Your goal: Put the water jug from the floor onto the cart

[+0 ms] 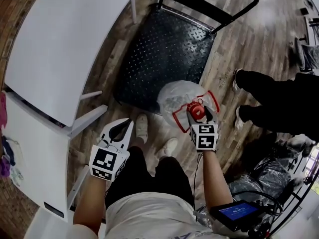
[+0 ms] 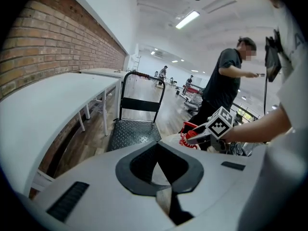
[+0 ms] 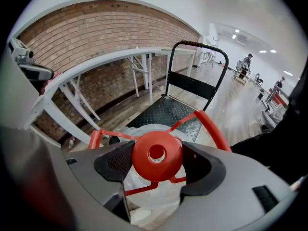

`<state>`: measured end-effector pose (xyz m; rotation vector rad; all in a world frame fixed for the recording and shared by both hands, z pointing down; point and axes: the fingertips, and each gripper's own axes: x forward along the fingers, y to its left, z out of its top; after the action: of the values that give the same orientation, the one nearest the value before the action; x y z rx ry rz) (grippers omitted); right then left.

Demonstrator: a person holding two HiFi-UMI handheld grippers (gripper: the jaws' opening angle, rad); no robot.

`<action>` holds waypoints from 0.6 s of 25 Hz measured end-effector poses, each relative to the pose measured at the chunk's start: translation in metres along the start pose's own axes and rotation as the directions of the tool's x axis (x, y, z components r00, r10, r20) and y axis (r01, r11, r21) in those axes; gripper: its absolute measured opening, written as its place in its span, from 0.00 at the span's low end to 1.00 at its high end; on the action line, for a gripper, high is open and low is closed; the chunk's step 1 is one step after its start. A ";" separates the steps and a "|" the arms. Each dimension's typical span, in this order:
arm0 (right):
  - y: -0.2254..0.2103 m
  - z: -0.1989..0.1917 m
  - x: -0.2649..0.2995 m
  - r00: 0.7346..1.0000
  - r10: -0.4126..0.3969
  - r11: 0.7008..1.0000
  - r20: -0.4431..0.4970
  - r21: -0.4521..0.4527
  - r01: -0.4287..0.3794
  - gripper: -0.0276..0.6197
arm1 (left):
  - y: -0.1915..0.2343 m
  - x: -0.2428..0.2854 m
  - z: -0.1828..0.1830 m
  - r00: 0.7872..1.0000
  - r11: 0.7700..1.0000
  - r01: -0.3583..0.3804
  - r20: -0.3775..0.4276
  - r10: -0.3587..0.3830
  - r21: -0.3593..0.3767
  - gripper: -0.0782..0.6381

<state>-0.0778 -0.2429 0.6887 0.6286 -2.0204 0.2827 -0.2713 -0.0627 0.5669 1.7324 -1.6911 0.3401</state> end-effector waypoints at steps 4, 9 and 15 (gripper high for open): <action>0.002 0.001 0.000 1.000 -0.007 1.000 -0.007 -0.016 0.007 0.52 | -0.002 0.004 0.002 1.000 1.000 0.024 -0.002 -0.024 0.003 0.11; 0.005 0.021 -0.020 0.998 -0.022 1.000 0.059 -0.015 0.023 0.52 | -0.001 0.004 0.009 0.999 0.998 0.049 0.010 -0.049 0.029 0.11; -0.001 0.074 -0.107 0.962 -0.076 0.996 0.264 0.067 0.060 0.52 | -0.010 0.010 0.042 0.993 0.992 0.099 0.055 -0.104 0.079 0.11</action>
<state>-0.0888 -0.2426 0.5589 0.8078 -2.2481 0.2263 -0.2723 -0.0972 0.5394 1.8934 -1.6434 0.3126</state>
